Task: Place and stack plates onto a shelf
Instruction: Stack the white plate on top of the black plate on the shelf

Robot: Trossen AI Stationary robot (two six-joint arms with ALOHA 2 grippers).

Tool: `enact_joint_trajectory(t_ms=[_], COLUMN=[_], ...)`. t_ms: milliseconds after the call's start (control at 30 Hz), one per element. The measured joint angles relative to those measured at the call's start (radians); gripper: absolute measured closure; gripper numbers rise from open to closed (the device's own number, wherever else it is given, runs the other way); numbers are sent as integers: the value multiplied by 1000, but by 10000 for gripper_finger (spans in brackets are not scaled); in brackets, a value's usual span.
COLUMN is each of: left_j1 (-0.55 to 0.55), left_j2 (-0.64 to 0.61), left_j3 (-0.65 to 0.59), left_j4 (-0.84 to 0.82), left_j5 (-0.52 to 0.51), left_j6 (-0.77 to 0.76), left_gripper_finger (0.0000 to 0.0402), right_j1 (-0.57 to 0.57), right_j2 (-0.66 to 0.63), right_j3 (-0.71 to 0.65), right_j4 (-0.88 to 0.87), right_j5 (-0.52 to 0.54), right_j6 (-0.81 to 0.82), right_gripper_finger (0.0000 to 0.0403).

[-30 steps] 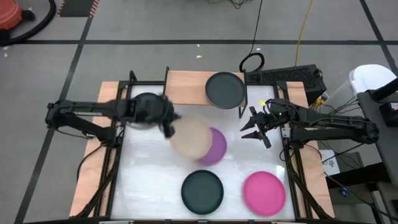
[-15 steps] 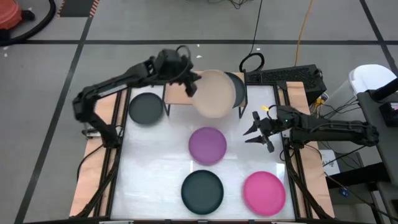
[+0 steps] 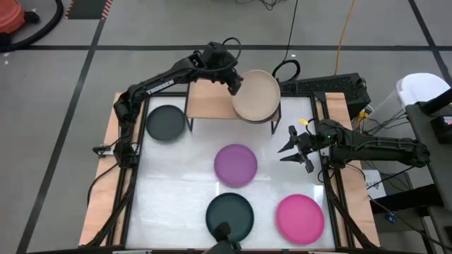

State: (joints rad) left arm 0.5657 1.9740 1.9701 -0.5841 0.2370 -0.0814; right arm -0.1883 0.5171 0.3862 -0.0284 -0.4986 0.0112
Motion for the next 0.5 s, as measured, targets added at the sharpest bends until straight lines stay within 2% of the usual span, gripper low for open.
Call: enact_joint_trajectory(t_ms=[367,500], left_j1=[1,1], left_j2=[11,9], left_j3=[2,2], left_j4=[6,8], left_j5=[11,13], left_j6=[54,54], left_gripper_finger=[376,353], right_j1=[0,0], right_j2=[0,0], right_j3=[0,0], right_j4=[-6,-5], right_j5=[0,0], right_j6=[4,4], right_gripper_finger=[271,271])
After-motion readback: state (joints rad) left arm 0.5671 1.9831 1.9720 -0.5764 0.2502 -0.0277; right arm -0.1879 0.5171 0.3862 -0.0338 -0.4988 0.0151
